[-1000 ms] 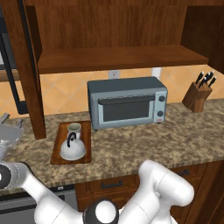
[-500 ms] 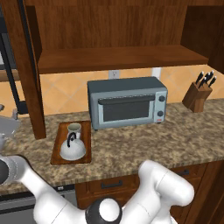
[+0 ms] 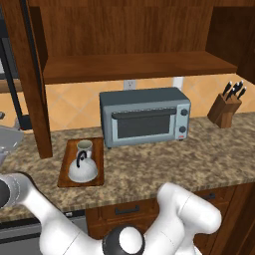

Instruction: Pick the kettle from the counter and place it on the tray. Then pick the mug from the cabinet and place it on the tray. Then close the cabinet doors.

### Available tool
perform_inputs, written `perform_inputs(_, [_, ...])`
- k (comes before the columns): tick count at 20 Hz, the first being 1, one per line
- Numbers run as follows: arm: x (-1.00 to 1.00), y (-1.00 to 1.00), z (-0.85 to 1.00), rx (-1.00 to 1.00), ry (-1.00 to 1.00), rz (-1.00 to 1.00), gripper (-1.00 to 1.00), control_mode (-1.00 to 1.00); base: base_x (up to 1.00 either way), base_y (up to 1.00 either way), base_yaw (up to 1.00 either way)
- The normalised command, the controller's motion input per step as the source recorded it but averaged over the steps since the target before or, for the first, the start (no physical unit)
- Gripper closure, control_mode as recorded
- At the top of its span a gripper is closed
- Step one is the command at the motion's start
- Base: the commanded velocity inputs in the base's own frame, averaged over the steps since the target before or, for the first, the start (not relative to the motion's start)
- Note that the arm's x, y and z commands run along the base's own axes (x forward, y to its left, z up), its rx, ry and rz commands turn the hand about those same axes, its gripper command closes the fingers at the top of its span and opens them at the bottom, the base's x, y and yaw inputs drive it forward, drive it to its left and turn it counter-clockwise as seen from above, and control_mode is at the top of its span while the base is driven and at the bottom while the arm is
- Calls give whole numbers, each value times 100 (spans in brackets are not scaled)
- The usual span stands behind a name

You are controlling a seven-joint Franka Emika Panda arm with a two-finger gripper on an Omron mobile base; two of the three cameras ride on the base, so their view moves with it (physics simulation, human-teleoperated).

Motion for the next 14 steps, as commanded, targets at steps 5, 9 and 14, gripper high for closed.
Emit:
perform_inputs(5, [-18,-42,31,0,0,0,-100,-100,0,0,0])
perform_inputs(9, [-8,-46,32,0,0,0,-100,-100,0,0,0])
perform_inputs(14, [0,-50,28,0,0,0,-100,-100,0,0,0])
